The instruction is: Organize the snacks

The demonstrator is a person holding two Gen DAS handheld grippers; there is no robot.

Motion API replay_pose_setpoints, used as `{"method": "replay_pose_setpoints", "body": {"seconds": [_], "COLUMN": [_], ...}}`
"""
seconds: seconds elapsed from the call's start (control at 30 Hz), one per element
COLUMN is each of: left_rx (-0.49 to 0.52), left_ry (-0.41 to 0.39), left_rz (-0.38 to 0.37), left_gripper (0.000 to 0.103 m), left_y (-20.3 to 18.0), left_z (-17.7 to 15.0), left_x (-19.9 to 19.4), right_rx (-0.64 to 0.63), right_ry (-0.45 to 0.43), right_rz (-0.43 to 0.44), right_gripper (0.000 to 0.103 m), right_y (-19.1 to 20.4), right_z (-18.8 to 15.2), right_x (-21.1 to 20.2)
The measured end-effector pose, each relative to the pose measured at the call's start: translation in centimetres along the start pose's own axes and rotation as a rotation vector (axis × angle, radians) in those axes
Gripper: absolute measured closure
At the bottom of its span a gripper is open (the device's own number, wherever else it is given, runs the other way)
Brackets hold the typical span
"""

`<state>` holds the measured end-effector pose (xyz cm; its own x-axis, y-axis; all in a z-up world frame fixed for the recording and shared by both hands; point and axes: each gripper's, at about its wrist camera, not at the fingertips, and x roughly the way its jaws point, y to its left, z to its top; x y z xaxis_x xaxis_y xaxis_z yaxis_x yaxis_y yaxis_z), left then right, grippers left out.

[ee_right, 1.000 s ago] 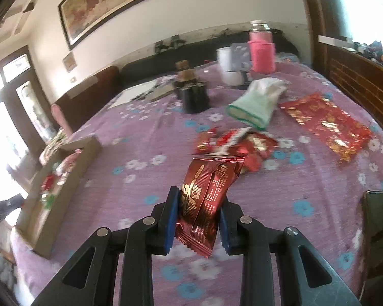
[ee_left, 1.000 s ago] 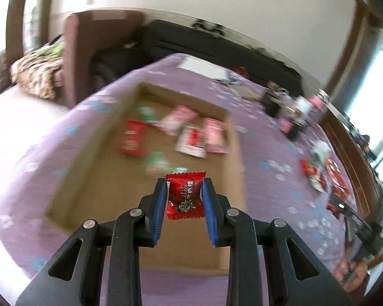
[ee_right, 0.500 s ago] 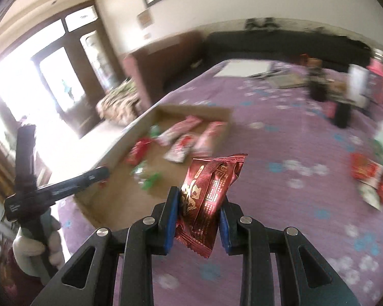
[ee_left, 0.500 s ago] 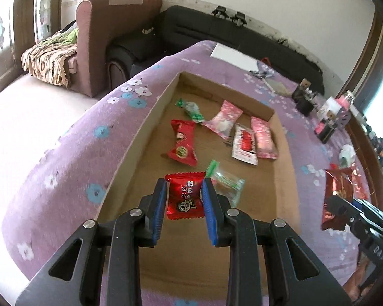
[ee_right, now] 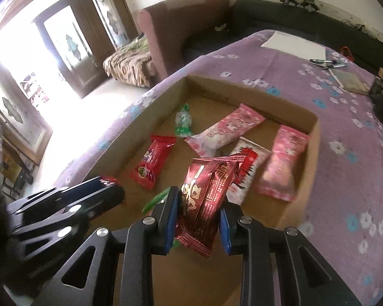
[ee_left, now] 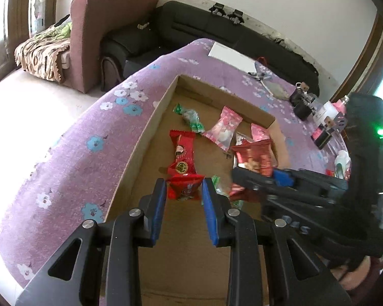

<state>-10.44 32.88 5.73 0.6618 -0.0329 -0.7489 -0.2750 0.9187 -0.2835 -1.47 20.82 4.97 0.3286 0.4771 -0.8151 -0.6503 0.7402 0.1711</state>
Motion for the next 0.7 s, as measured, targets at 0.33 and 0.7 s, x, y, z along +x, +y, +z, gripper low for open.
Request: {"method": "replay_pose_setpoints", "body": {"seconds": [0.33, 0.7], "left_rx": [-0.050, 0.020], "left_ry": [-0.083, -0.108], "left_rz": [-0.020, -0.168], "left_gripper": [0.038, 0.032], "left_y": [-0.5, -6.8], "left_z": [-0.6, -3.5], "left_x": [-3.6, -6.5], "right_rx": [-0.031, 0.100], "right_ry": [-0.102, -0.298], "right_rz": [-0.026, -0.106], "right_gripper": [0.061, 0.047], "right_y": [0.0, -7.7], "right_z": [-0.5, -5.4], "right_x": [-3.3, -14.4]}}
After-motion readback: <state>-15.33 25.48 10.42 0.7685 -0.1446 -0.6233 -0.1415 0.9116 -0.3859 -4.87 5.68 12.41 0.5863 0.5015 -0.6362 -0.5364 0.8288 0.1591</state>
